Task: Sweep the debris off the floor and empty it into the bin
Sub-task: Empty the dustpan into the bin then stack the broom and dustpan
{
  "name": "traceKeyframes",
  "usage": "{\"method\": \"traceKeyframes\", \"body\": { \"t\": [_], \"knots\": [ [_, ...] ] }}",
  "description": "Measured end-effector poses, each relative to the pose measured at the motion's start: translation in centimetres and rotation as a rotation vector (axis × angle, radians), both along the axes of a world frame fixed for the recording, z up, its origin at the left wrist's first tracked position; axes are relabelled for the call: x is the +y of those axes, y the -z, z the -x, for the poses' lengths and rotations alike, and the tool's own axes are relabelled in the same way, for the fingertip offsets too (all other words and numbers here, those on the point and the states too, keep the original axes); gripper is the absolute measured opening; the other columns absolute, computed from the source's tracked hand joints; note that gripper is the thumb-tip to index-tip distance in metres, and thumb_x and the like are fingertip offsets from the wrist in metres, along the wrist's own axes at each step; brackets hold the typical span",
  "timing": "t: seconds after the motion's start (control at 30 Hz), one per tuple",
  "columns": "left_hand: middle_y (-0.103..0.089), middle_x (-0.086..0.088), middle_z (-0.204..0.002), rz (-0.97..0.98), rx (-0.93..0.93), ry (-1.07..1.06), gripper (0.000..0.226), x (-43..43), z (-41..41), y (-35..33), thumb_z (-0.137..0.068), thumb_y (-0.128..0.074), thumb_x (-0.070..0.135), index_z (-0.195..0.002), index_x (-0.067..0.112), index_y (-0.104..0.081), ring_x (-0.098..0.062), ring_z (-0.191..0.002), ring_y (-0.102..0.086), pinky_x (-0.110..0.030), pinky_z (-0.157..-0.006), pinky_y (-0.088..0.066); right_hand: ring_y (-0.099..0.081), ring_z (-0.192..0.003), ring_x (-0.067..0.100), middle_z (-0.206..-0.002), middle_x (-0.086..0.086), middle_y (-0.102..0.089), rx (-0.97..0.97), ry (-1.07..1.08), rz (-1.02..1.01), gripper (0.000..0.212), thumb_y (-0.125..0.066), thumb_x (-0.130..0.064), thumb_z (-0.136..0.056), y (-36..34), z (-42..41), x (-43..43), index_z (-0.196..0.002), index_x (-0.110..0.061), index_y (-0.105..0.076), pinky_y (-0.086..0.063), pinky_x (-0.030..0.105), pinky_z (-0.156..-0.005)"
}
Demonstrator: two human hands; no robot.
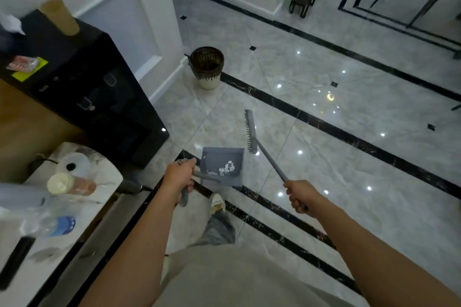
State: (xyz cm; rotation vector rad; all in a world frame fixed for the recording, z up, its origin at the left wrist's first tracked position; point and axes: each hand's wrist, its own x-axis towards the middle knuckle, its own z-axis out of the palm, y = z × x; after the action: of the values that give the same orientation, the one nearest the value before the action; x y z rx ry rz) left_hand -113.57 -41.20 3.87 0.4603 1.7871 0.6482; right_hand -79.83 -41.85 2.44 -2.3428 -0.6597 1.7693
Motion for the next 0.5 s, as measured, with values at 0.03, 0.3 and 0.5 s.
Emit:
{"method": "traceKeyframes", "body": {
  "t": [0.03,0.3,0.5],
  "knots": [
    [-0.042,-0.001,-0.050,0.000,-0.008,-0.012,0.027,1.8,0.0,0.0,-0.102,-0.059,0.027,-0.079,0.013,-0.053,-0.014,-0.037,-0.037,-0.023,-0.039,-0.033,-0.036,-0.037,0.014,-0.051,0.003,-0.044,-0.006,0.000,0.004,0.023,-0.058,-0.027,-0.098,-0.2,0.3,1.9,-0.082,-0.012,-0.053,-0.029,0.018,-0.038],
    [-0.044,-0.006,-0.061,-0.061,0.038,0.013,0.026,17.4,3.1,-2.5,-0.098,-0.061,0.028,-0.077,0.013,-0.056,-0.015,-0.037,-0.038,-0.023,-0.040,-0.033,-0.036,-0.039,0.013,-0.052,0.003,-0.043,-0.019,0.004,0.002,0.021,-0.058,-0.028,-0.099,-2.5,4.6,17.9,-0.089,-0.009,-0.055,-0.030,0.022,-0.043],
    [-0.047,-0.003,-0.058,-0.127,0.120,0.021,0.041,27.1,4.1,-5.4,-0.094,-0.059,0.051,-0.075,0.015,-0.056,-0.015,-0.040,-0.044,-0.025,-0.041,-0.039,-0.035,-0.039,0.012,-0.051,0.003,-0.042,-0.007,0.000,-0.008,0.022,-0.056,-0.027,-0.099,-2.4,5.9,27.3,-0.090,-0.007,-0.058,-0.029,0.023,-0.043]
  ]
}}
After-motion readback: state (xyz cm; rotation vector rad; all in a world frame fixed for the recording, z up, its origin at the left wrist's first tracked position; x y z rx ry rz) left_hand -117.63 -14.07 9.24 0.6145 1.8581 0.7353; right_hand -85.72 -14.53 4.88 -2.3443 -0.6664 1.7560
